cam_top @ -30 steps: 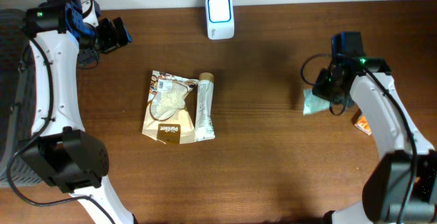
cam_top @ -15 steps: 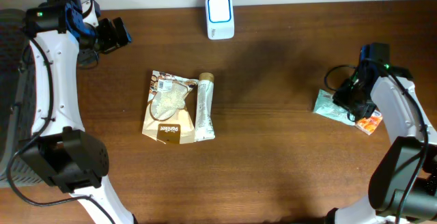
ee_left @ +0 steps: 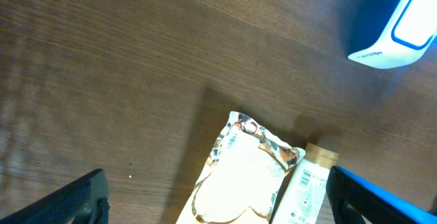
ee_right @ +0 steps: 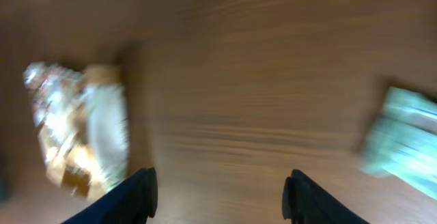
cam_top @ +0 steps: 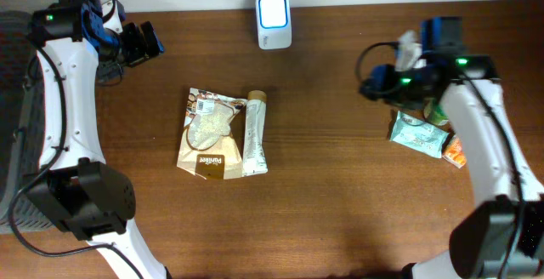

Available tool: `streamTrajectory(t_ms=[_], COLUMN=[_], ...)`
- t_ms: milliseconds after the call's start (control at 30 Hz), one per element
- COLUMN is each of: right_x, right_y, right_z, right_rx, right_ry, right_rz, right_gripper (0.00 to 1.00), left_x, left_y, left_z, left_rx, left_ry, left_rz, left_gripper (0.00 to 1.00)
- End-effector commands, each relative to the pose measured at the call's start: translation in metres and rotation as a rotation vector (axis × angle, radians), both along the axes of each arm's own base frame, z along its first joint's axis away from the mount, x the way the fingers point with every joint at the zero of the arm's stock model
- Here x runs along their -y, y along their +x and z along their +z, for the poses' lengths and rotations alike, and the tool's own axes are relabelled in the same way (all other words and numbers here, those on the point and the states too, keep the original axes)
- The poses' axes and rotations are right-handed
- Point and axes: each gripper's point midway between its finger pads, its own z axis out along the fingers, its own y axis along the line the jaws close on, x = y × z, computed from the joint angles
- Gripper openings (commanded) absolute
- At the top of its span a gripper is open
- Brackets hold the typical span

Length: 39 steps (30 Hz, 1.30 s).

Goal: Scan the item barcode
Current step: 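Move the right gripper to the white tube and grasp it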

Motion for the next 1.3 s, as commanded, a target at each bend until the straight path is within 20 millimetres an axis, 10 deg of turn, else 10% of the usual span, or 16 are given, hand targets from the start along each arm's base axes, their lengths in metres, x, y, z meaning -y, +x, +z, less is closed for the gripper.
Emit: streamTrajectory(t_ms=[0,167,433,900,1267], right_x=[-0.073,-0.158,-0.229,-0.24,-0.241], right_y=[-0.013,-0.022,-0.033,-0.037,-0.042], right_z=[-0.034,-0.069,-0.113,-0.167,-0.174], right_rx=[-0.09,-0.126,-0.157,-0.227,-0.256], right_ry=[0.143,0.245,0.259,0.213,0.23], right_rz=[0.192,0.375,0.433,0.404,0.413], right_gripper=[0.55,0.44,0.52,0.56,0.04], left_x=[-0.001,-0.001,-0.001,-0.001,-0.001], left_y=[0.0,0.0,0.0,0.0,0.0], left_z=[-0.002,-0.002,-0.002,-0.002,-0.002], left_rx=[-0.005,-0.005,-0.005,-0.005,-0.005], left_ry=[0.001,0.001,0.001,0.001,0.001], left_rz=[-0.002,-0.003,-0.003,-0.003,-0.003], left_gripper=[0.99,0.99,0.99,0.99,0.99])
